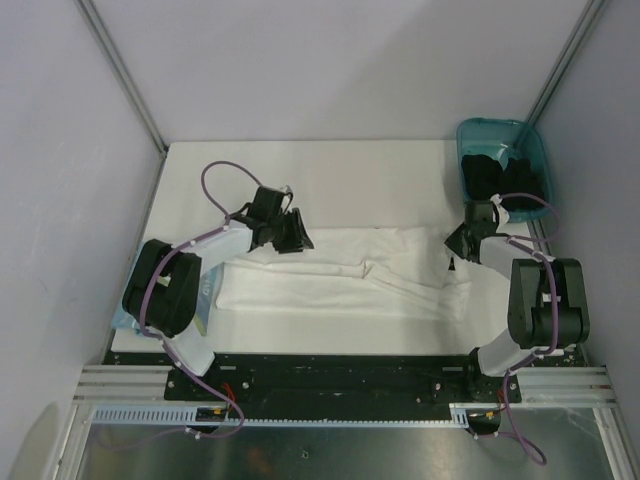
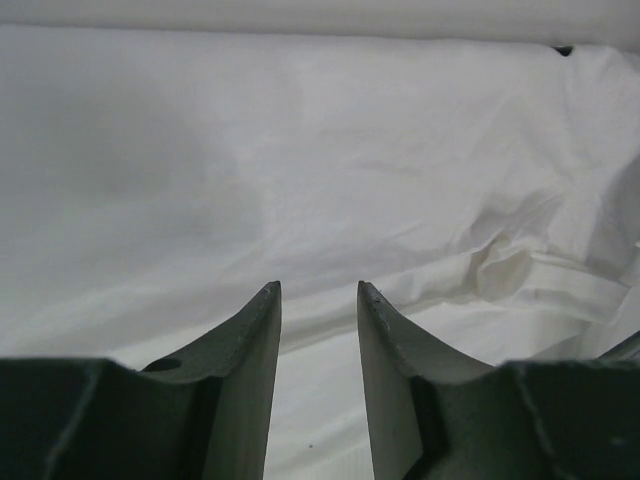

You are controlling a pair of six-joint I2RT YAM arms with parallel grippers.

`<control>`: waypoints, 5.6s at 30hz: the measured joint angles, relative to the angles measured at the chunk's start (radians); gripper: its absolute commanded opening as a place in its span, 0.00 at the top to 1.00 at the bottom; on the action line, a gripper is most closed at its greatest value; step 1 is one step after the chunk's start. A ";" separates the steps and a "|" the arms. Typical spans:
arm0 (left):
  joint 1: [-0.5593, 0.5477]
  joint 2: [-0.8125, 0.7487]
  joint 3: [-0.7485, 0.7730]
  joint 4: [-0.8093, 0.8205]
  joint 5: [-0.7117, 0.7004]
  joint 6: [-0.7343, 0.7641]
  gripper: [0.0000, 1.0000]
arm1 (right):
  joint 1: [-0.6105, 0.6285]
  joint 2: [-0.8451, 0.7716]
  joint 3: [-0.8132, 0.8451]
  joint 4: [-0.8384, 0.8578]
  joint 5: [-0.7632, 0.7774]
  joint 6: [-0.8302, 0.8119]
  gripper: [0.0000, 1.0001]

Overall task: Fold and stack the t-shirts
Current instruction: Fold the other side of the tshirt into a rectangle, then rotate the tshirt 90 degrees

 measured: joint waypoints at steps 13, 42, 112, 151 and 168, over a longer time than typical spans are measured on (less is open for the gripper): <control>0.060 0.000 -0.061 -0.022 -0.031 -0.031 0.59 | -0.078 0.037 0.004 0.003 -0.020 0.005 0.75; 0.060 -0.182 -0.129 -0.052 0.060 -0.023 0.58 | 0.309 -0.848 -0.304 -0.747 0.035 0.663 0.33; 0.047 -0.291 -0.260 -0.184 -0.068 0.051 0.57 | 0.204 0.974 1.436 -0.441 0.078 -0.193 0.47; -0.124 -0.138 -0.188 -0.381 -0.393 0.163 0.88 | 0.120 0.602 1.091 -0.444 -0.148 -0.117 0.37; -0.382 0.041 0.014 -0.409 -0.263 0.094 1.00 | 0.093 0.290 0.676 -0.405 -0.146 -0.100 0.37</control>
